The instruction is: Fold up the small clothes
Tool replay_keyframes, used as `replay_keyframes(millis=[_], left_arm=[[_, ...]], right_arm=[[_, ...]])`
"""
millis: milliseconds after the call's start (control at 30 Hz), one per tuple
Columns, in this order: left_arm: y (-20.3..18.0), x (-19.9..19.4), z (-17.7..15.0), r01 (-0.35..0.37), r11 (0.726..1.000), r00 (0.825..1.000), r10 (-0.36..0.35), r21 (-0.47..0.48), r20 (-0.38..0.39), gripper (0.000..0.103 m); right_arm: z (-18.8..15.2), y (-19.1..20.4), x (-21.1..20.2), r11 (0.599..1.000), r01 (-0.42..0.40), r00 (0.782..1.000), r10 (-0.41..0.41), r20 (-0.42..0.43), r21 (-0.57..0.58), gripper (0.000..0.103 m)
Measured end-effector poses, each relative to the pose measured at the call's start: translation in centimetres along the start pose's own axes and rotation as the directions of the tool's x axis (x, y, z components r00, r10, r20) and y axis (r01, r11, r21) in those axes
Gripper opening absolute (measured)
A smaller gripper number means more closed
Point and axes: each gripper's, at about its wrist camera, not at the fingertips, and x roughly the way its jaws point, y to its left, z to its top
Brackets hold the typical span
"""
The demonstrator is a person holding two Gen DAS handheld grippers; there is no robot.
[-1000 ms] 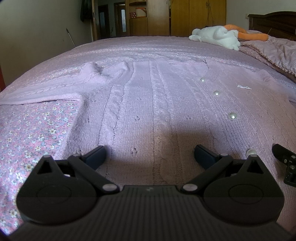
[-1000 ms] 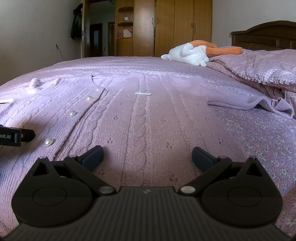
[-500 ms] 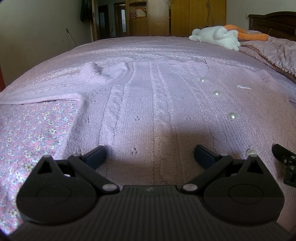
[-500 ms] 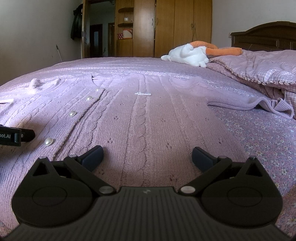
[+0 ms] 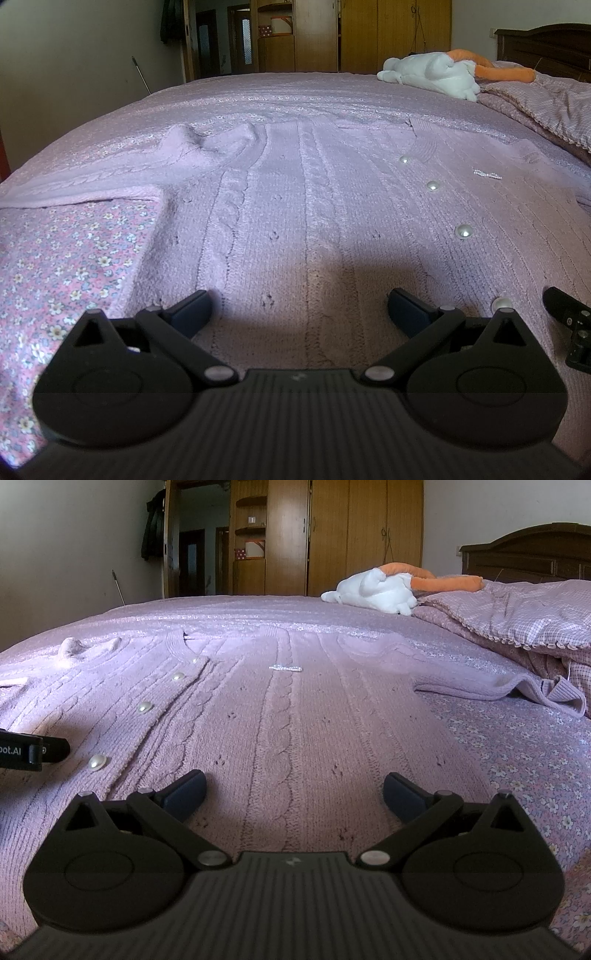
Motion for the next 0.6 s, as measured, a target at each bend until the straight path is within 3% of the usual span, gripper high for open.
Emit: replay_keyframes(millis=[600], left_arm=[[0.01,0.00,-0.03,0.000,1.000,1.000,0.000,-0.001,0.000,0.103]], right_arm=[[0.15,0.05,-0.29,1.000,0.000,1.000,0.000,0.004,0.000,0.103]])
